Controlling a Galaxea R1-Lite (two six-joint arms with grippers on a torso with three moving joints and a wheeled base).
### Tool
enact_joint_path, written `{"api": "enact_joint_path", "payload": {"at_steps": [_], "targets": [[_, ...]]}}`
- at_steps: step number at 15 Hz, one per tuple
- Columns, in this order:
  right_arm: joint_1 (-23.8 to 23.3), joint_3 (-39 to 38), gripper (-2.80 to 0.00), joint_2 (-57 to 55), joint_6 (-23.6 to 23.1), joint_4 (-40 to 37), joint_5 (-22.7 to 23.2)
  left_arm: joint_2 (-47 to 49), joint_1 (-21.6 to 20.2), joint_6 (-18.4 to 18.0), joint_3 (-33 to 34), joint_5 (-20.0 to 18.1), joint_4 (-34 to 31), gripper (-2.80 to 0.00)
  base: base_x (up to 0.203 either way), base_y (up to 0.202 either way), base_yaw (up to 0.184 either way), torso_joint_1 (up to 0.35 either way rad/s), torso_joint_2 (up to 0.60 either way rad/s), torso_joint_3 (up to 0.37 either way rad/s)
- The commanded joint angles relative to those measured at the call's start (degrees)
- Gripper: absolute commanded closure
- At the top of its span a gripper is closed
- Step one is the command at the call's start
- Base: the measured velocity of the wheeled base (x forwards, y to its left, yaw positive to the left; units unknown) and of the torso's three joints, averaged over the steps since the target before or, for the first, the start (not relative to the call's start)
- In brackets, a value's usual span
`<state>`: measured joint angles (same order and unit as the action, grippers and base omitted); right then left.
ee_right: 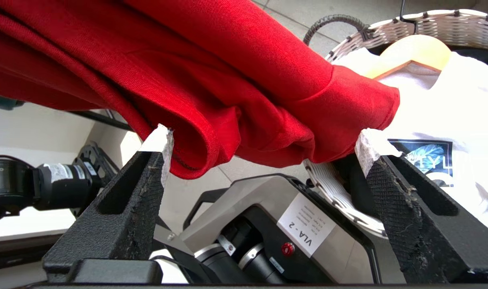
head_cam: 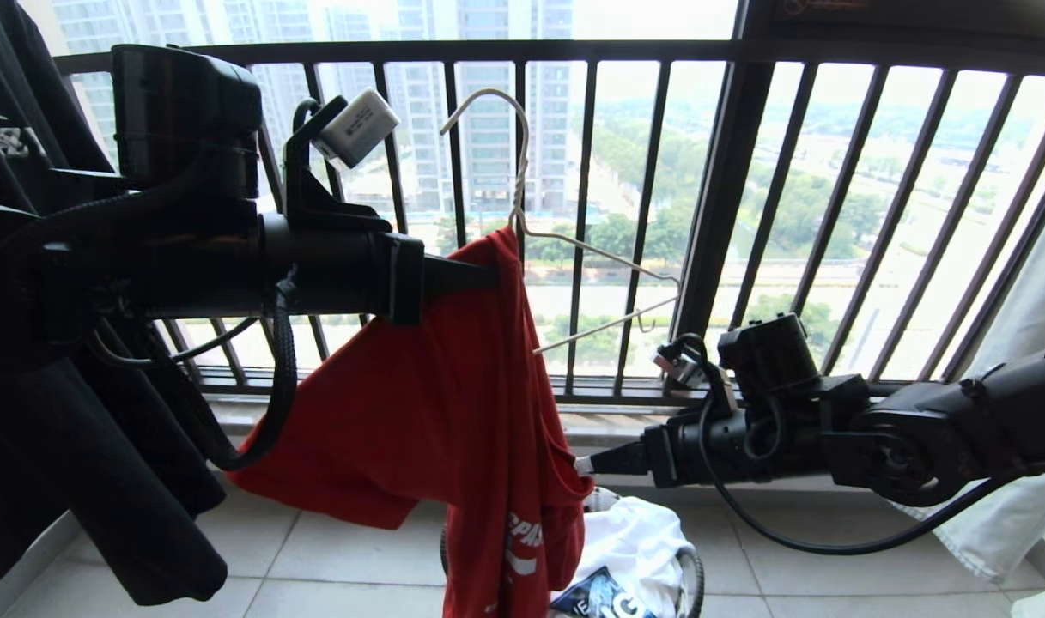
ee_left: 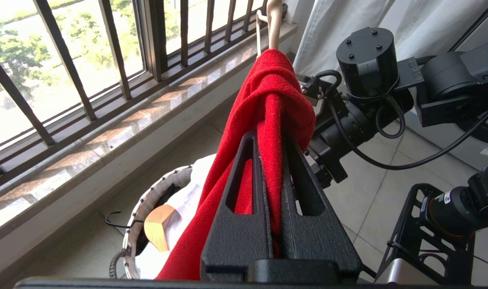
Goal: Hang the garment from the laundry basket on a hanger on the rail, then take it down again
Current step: Hang the clothes on the clothes rack
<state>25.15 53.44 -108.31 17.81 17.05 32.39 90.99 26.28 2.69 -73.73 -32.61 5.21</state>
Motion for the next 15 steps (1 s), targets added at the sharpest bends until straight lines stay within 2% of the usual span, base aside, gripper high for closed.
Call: {"api": "enact_joint_path", "payload": {"at_steps": [1,6,7,11,15], "targets": [[1.3,0.1,-2.8,-0.9,0.2,0.2,-1.3,-0.2,0.0,0.1,0.0,-0.2,0.1,0.0,0.0,0.0,0.0,0.0,0.0,0.0],[1.4,0.9,-2.8,-1.7,0.4,0.2,-2.4,-0.6,0.0,0.1,0.1,-0.2,0.2,0.0,0.0,0.0,0.0,0.0,0.0,0.0],[1.4,0.9,0.0,-1.7,0.4,0.3,-2.4,-0.6,0.0,0.2,0.1,-0.2,0.3,0.0,0.0,0.0,0.0,0.0,0.0,0.0],[2.2,0.9,0.0,-2.0,0.4,0.3,-4.2,-1.0,0.0,0.5,0.5,-0.2,1.2,0.0,0.0,0.0,0.0,0.0,0.0,0.0],[1.1,1.4,0.0,-2.1,0.4,1.6,-6.7,-1.1,0.0,2.5,0.7,-0.2,3.0,0.0,0.0,0.0,0.0,0.0,0.0,0.0]]}}
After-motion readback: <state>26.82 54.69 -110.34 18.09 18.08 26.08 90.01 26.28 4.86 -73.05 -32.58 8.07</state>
